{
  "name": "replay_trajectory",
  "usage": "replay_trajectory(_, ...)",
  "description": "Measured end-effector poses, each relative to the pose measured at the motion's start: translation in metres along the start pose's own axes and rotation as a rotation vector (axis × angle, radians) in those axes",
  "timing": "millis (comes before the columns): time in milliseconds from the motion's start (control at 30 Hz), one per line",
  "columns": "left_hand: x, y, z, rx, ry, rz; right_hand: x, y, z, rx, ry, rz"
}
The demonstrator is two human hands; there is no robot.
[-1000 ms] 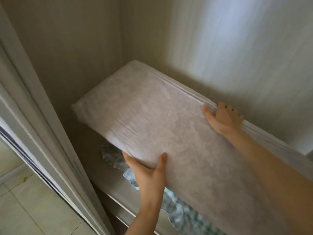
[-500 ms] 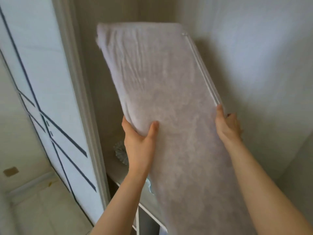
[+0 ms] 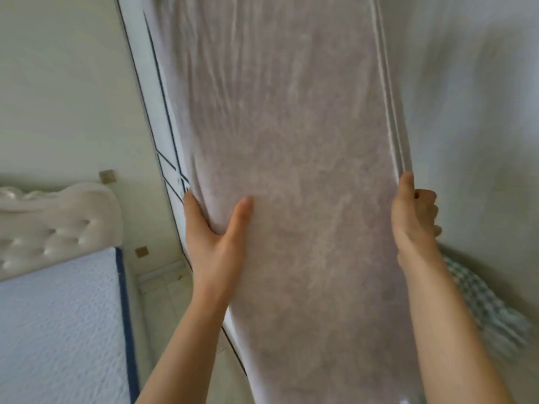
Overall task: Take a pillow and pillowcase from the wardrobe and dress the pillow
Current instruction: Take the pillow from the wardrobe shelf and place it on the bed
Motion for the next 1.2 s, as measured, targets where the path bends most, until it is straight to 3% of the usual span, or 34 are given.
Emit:
replay_trajectory(233, -0.003, 0.113, -0.040, -0.172, -0.145, -0.183, 0.082, -0.072, 0.029, -0.105, 0.128, 0.205)
replay_trajectory(367, -0.004, 0.237, -0.060, -0.346, -0.195, -0.469, 0.187, -0.187, 0.072, -0.134, 0.246, 0.521)
replay_trajectory(567, -0.008, 0.242, -0.035, -0.421, -0.114, -0.455, 0.182, -0.214, 0.049, -0.069, 0.220, 0.573)
replay_trajectory(967, -0.054, 0.368, 0.040, -0.659, -0.014, -0.670, 0.295, -0.397, 0.012, 0.131, 0.125, 0.957)
replay_trajectory(1033, -0.061, 0.380, 0.057, -0.687, 0.001, -0.703, 0.312, -0.423, -0.002, 0.181, 0.094, 1.085)
replay_trajectory(1100, -0.069, 0.387, 0.072, -0.749, 0.014, -0.710, 0.332, -0.443, -0.009, 0.253, 0.126, 1.247)
replay_trajectory(1200, -0.082, 0.389, 0.100, -0.870, 0.037, -0.653, 0.363, -0.462, 0.011, 0.282, 0.335, 1.378)
Point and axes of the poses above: each hand's wrist, its own x-axis away from the middle knuckle, its own y-axis out of the back of the hand, z = x × y, the point moved 7 cm from there along -x, towards the middle knuckle, and after that the axes turned 4 degrees about -y, right-handed, at the moved point
